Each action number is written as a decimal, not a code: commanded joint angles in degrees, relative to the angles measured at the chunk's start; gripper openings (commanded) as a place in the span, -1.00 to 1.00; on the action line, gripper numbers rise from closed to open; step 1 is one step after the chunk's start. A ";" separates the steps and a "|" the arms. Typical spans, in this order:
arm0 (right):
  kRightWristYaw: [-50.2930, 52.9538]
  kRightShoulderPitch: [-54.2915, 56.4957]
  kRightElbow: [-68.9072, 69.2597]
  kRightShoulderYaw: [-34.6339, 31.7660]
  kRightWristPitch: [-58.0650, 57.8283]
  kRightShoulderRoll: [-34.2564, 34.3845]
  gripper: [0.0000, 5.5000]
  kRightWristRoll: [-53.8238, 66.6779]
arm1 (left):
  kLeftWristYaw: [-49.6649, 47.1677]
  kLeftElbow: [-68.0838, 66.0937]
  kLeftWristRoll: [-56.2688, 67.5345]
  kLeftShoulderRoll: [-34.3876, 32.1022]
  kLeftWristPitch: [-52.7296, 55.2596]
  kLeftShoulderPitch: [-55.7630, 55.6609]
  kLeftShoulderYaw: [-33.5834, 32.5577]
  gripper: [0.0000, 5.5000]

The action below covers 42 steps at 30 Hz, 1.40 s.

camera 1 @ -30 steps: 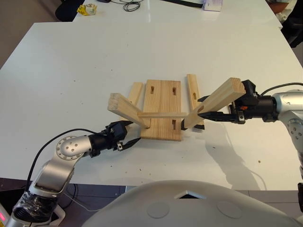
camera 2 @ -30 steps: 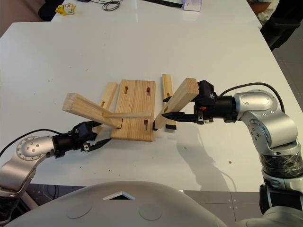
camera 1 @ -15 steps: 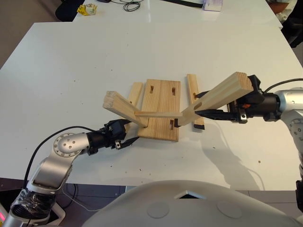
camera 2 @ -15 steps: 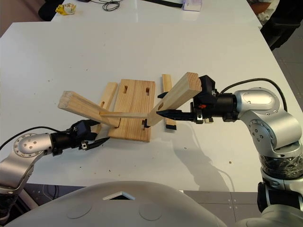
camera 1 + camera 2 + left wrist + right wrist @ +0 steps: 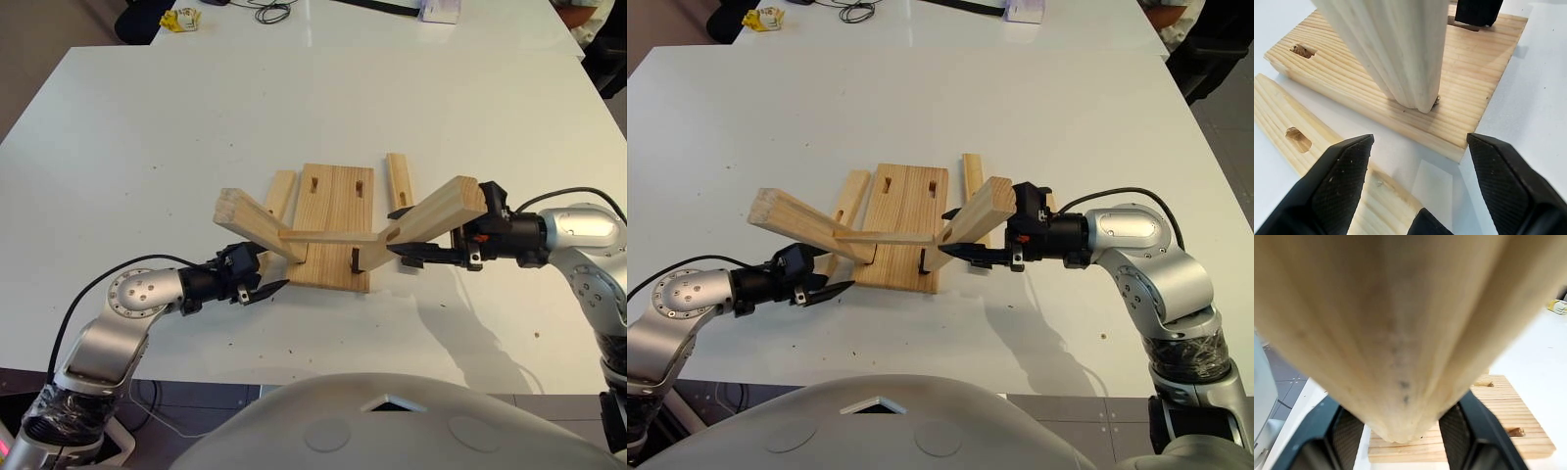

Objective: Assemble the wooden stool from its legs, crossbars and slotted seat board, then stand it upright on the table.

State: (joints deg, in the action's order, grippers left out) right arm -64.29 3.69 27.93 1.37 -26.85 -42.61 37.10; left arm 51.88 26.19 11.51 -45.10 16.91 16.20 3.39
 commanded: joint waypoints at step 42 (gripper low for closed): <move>-1.77 5.99 -5.47 7.78 4.45 -2.37 -0.27 -7.56 | 1.24 0.22 0.83 -0.59 2.97 -7.79 1.04 0.29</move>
State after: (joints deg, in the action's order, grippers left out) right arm -65.67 9.93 23.67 7.98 -20.55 -43.37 31.75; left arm 52.71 26.75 12.31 -45.11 20.00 9.55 4.27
